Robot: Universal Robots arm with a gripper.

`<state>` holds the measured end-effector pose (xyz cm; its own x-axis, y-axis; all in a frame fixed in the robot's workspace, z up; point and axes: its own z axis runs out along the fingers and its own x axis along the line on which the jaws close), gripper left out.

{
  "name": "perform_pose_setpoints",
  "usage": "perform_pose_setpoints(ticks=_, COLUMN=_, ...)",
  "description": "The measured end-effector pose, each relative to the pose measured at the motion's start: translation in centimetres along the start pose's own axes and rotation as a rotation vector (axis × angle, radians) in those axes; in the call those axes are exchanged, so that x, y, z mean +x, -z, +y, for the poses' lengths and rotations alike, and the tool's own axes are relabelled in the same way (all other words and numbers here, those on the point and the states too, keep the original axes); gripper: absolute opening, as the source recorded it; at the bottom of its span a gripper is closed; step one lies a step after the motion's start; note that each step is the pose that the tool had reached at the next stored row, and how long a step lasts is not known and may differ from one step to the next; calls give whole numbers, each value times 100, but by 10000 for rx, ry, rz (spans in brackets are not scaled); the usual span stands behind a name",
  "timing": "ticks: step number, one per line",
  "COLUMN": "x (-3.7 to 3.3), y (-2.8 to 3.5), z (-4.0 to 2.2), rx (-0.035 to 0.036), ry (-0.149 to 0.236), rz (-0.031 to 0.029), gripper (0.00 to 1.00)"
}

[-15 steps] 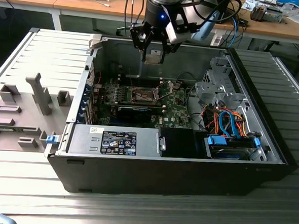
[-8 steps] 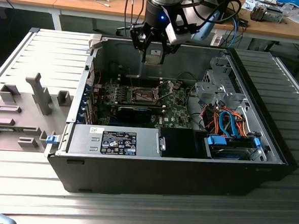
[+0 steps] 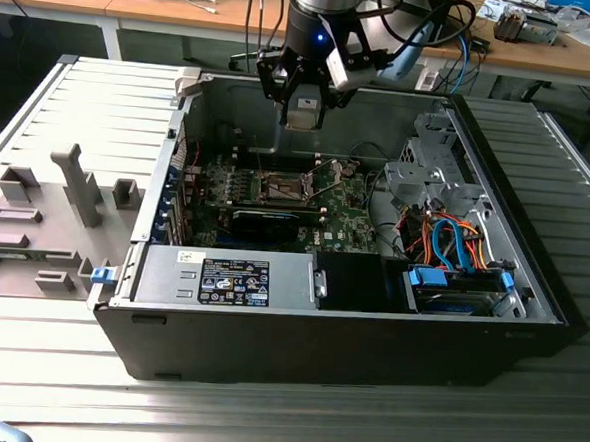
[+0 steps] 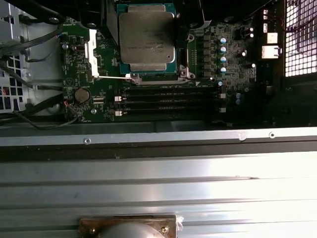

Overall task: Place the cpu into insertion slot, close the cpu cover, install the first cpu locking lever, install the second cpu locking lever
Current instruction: 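Place the cpu into insertion slot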

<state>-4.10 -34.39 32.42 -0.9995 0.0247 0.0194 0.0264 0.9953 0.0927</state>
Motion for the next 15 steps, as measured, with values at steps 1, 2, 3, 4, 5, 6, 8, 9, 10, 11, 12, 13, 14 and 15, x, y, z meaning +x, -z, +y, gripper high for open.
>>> perform_pose_setpoints(ticks=1, x=0, y=-2, z=-1, rx=0, ry=0, rz=0, gripper=55)
perform_pose_setpoints(ticks=2, x=0, y=-4, z=-3, rx=0, ry=0, rz=0, gripper=55)
perform_pose_setpoints(ticks=3, x=0, y=-6, z=-4, rx=0, ry=0, rz=0, gripper=55)
perform_pose_setpoints(ticks=4, x=0, y=-7, z=-6, rx=0, ry=0, rz=0, gripper=55)
perform_pose_setpoints(ticks=5, x=0, y=-11, z=-9, rx=0, ry=0, rz=0, gripper=55)
perform_pose_setpoints(ticks=6, x=0, y=-14, z=-12, rx=0, ry=0, rz=0, gripper=55)
perform_pose_setpoints(ticks=8, x=-1, y=-19, z=-16, rx=0, ry=0, rz=0, gripper=55)
perform_pose_setpoints(ticks=9, x=0, y=-21, z=-17, rx=0, ry=-1, rz=0, gripper=55)
perform_pose_setpoints(ticks=10, x=-1, y=-24, z=-19, rx=0, ry=0, rz=0, gripper=55)
perform_pose_setpoints(ticks=11, x=-1, y=-26, z=-20, rx=0, ry=0, rz=0, gripper=55)
perform_pose_setpoints(ticks=12, x=-1, y=-28, z=-22, rx=-1, ry=0, rz=0, gripper=55)
perform_pose_setpoints(ticks=13, x=-1, y=-30, z=-23, rx=0, ry=0, rz=0, gripper=55)
perform_pose_setpoints(ticks=14, x=-1, y=-32, z=-24, rx=0, ry=0, rz=0, gripper=55)
perform_pose_setpoints(ticks=15, x=-1, y=-34, z=-26, rx=0, ry=0, rz=0, gripper=55)
